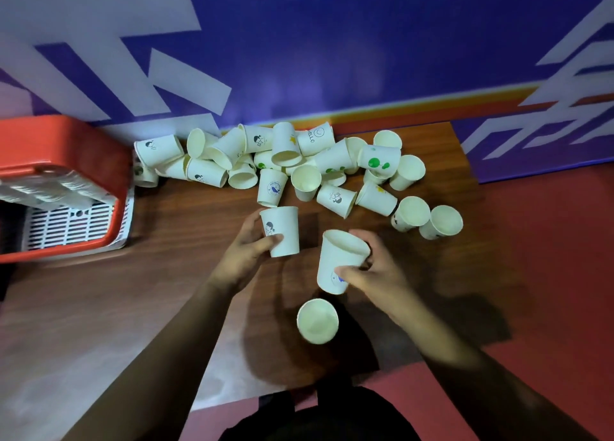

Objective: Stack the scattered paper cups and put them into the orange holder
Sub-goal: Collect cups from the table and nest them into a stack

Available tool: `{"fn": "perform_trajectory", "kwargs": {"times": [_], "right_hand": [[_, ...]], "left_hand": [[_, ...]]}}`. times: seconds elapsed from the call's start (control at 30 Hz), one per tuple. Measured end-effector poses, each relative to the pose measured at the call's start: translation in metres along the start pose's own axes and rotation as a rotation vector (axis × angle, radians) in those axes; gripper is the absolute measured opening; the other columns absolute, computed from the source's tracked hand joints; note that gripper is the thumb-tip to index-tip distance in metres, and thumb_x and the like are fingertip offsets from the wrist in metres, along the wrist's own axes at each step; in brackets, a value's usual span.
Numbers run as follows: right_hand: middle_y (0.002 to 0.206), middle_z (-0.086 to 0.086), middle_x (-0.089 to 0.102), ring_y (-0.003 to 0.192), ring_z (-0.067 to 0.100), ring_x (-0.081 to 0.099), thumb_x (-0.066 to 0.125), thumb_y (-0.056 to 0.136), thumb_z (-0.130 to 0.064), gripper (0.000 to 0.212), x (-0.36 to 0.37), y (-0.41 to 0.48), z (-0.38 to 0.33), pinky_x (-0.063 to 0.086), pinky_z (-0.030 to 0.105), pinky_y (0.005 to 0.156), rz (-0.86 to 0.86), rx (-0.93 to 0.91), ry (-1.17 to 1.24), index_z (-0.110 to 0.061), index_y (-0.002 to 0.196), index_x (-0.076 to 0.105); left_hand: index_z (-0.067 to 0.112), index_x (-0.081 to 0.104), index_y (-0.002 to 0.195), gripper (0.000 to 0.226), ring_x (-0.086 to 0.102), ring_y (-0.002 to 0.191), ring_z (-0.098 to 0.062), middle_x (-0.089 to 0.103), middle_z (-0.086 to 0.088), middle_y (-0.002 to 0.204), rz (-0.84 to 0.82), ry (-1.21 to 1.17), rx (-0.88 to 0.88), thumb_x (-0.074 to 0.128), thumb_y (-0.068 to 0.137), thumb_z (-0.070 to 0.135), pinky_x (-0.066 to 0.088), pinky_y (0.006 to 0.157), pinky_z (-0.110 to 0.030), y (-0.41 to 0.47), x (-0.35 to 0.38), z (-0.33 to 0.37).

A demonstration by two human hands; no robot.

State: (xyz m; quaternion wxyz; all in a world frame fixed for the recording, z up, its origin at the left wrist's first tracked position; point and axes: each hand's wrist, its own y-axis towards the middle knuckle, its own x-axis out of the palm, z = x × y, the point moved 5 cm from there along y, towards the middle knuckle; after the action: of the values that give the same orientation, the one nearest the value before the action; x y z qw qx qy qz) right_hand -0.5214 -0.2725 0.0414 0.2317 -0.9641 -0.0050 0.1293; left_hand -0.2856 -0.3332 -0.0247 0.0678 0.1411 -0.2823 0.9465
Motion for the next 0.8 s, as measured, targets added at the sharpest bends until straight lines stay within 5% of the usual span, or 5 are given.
{"fn": "perform_trajectory", "kwargs": {"times": [0.13,0.43,0.7,0.8], "right_hand": [[0.114,-0.014,0.059,0.106,0.003,0.058,0.079,0.069,-0.018,0.067,0.021,-0.038,0.016,0.051,0.018,0.083,-0.075,-0.027,-0.034,-0.04,0.124,0.046],[0.141,-0.004,0.045,0.13,0.014,0.042,0.076,0.075,-0.023,0.078,0.065,-0.063,0.058,0.035,0.028,0.111,0.011,-0.143,-0.444,-0.025,0.143,0.036],[0.157,-0.006,0.021,0.143,0.009,0.022,0.078,0.074,-0.041,0.097,0.059,-0.075,0.08,0.017,0.016,0.112,-0.043,-0.086,-0.543,-0.026,0.152,0.023],[0.159,-0.005,0.02,0.145,0.012,0.019,0.078,0.072,-0.043,0.102,0.053,-0.074,0.084,0.018,0.027,0.118,-0.052,-0.07,-0.56,-0.026,0.153,0.02]], "left_hand": [[0.021,0.041,0.138,0.079,0.063,0.112,-0.026,0.064,-0.004,0.121,-0.017,-0.009,0.049,0.078,0.068,0.013,0.053,0.09,-0.052,-0.02,-0.005,0.004],[0.022,0.038,0.133,0.071,0.062,0.104,-0.019,0.064,-0.003,0.112,-0.073,0.03,0.084,0.07,0.072,0.005,0.059,0.074,-0.031,-0.053,-0.005,0.003],[0.036,0.033,0.147,0.089,0.062,0.116,-0.011,0.061,0.0,0.129,-0.28,0.26,0.089,0.079,0.074,0.011,0.053,0.093,-0.029,-0.084,0.019,-0.009],[0.037,0.038,0.145,0.084,0.058,0.121,-0.011,0.06,0.01,0.131,-0.354,0.349,0.108,0.08,0.079,0.006,0.051,0.098,-0.029,-0.095,0.027,-0.018]]}}
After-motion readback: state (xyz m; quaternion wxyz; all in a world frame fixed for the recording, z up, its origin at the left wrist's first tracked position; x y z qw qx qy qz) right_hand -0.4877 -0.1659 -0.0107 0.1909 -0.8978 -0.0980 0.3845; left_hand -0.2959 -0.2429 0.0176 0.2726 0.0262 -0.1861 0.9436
